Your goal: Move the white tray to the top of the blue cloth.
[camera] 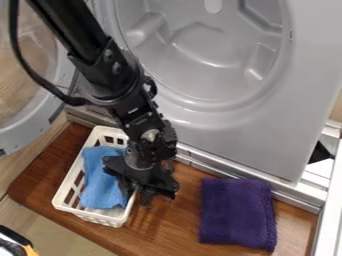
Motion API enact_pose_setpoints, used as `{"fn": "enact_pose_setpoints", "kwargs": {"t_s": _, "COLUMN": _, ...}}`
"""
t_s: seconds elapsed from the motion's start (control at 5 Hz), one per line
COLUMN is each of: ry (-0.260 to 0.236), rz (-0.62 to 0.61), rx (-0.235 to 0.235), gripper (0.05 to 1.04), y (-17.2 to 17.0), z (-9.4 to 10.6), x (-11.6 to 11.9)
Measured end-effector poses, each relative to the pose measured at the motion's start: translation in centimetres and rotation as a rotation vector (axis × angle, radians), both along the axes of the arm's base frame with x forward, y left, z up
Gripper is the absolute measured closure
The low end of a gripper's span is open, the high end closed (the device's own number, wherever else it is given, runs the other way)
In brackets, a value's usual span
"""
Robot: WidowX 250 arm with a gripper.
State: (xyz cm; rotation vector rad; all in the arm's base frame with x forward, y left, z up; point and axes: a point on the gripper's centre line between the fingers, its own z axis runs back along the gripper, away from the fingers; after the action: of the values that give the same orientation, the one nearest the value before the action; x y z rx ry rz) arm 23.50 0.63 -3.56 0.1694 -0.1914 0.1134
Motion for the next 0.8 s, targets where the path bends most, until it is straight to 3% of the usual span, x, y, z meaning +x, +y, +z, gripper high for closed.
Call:
{"fn": "enact_pose_setpoints", "kwargs": {"t_s": 0.2, "ry": -0.001, "rz": 0.014, "rx": -0.001, "gripper": 0.925, "y": 0.1, "z": 0.0, "x": 0.0}}
{"fn": "enact_pose_setpoints", "kwargs": {"t_s": 0.4, "ry": 0.002, "rz": 0.011, "rx": 0.003, "gripper": 0.986, "y": 0.1, "z": 0.0, "x": 0.0}}
{"fn": "enact_pose_setpoints", "kwargs": {"t_s": 0.8, "ry": -0.028, "rz": -0.147, "rx": 0.022, "gripper": 0.993, "y": -1.8, "z": 2.0, "x": -0.7}}
